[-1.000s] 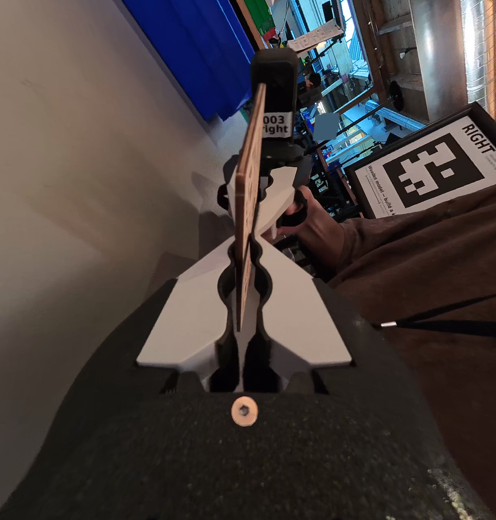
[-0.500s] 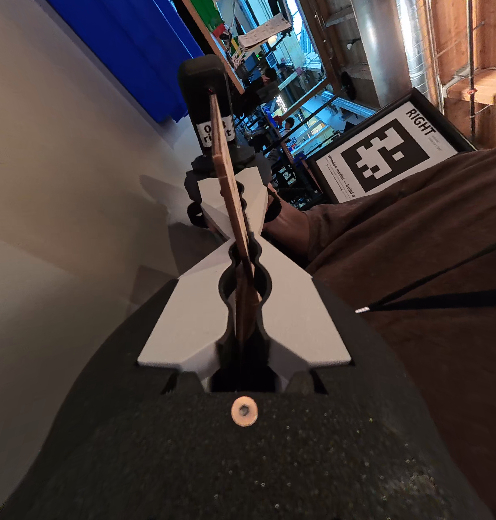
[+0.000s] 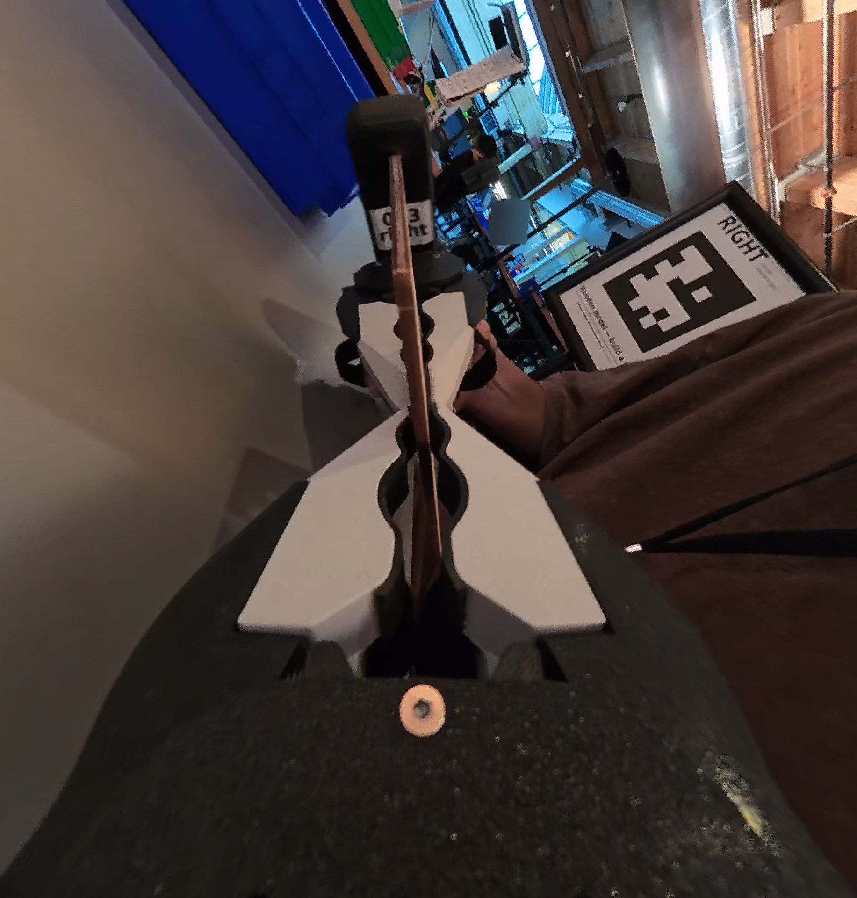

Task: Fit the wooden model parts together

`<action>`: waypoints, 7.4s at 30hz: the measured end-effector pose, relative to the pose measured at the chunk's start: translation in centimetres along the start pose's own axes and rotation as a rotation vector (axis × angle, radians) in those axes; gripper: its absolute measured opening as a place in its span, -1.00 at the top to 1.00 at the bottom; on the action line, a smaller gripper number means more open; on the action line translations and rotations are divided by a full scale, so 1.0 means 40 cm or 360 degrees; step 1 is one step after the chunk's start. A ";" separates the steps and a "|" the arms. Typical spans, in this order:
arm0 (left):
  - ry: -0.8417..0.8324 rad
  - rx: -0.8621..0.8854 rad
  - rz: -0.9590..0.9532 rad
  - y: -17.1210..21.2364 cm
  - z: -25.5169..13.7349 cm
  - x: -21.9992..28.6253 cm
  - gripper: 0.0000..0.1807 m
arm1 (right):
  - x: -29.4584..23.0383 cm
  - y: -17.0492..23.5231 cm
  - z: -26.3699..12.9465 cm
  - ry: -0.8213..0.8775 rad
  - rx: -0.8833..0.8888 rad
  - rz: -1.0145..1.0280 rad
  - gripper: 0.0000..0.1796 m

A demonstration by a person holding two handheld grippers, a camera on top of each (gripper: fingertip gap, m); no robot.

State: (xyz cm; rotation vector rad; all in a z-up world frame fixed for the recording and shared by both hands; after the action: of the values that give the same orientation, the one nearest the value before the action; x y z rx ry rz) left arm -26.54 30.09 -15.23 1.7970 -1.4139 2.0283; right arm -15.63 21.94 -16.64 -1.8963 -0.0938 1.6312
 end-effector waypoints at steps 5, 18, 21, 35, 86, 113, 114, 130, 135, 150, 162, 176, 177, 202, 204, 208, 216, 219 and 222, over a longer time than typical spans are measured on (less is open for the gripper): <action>-0.0049 -0.0019 0.0004 0.004 -0.001 -0.004 0.82 | 0.004 -0.002 0.004 0.0103 0.0033 -0.0051 0.97; 0.0132 -0.0115 0.0132 0.016 0.012 0.021 0.97 | -0.025 0.010 0.012 -0.0178 0.0012 0.0041 0.96; 0.0155 -0.0136 0.0166 0.019 0.016 0.031 0.96 | -0.029 0.018 0.012 -0.0254 -0.0014 0.0079 0.96; -0.0143 -0.0187 0.0116 0.027 0.010 -0.009 0.97 | -0.006 0.010 0.012 0.0296 -0.0141 -0.0252 0.96; 0.0032 -0.0039 -0.0108 0.024 0.027 -0.012 0.43 | -0.015 -0.021 -0.061 -0.0052 0.0235 0.0058 0.98; -0.0135 -0.0086 0.0034 0.030 0.053 -0.014 0.98 | -0.011 0.016 -0.042 0.0430 -0.0069 -0.0262 0.95; -0.0166 -0.0083 0.0032 0.030 0.054 -0.017 0.99 | -0.008 0.016 -0.042 0.0476 -0.0073 -0.0276 0.95; -0.0230 -0.0072 0.0050 0.033 0.064 -0.030 0.98 | 0.001 0.016 -0.052 0.0438 -0.0022 -0.0249 0.94; -0.0065 0.0009 -0.0030 0.017 0.050 -0.014 0.98 | -0.028 0.001 -0.064 0.0361 -0.0023 -0.0370 0.87; -0.0485 -0.0101 -0.0244 0.052 0.039 -0.096 0.98 | -0.007 0.048 0.018 0.1312 -0.0478 -0.1238 0.78; -0.0561 -0.0114 -0.0140 0.049 0.040 -0.095 0.97 | 0.012 0.059 0.057 0.1566 -0.0407 -0.1236 0.88; -0.0530 -0.0102 -0.0157 0.048 0.039 -0.094 0.98 | -0.001 0.028 0.016 0.1519 -0.0422 -0.1203 1.00; -0.0531 -0.0103 -0.0152 0.047 0.040 -0.094 0.98 | 0.003 0.030 0.022 0.1533 -0.0444 -0.1220 1.00; -0.0639 -0.0087 -0.0082 0.045 0.036 -0.095 0.98 | 0.025 0.023 0.052 0.1698 -0.0568 -0.1225 1.00; -0.0618 -0.0067 -0.0037 0.041 0.035 -0.089 0.97 | 0.014 0.011 0.047 0.1653 -0.0531 -0.1172 1.00; -0.0567 -0.0031 0.0026 0.026 0.011 -0.081 0.98 | -0.024 -0.025 -0.004 0.1301 -0.0170 -0.0890 0.95; -0.0558 -0.0201 0.0260 0.038 0.025 -0.069 0.98 | 0.029 -0.005 0.018 0.1018 -0.0216 -0.0713 0.85; -0.0518 -0.0189 0.0255 0.038 0.024 -0.065 0.98 | 0.028 -0.003 0.012 0.0905 -0.0173 -0.0697 0.85; -0.0350 -0.0154 0.0186 0.035 0.021 -0.052 0.98 | 0.013 -0.007 -0.003 0.0655 -0.0090 -0.0606 0.89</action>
State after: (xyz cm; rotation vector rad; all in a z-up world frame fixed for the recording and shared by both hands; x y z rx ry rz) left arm -26.13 29.75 -17.80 1.9906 -1.6816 1.8213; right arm -15.30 22.35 -16.93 -2.0663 -0.3104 0.9802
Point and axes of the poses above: each gripper's, where its closed fingertips meet, z out along the fingers, y out of its underside, x = y × z across the jaws, the point moved 7 cm from there along -z, back along the fingers, and after that the axes turned 4 degrees about -x, right-handed, at the moved point
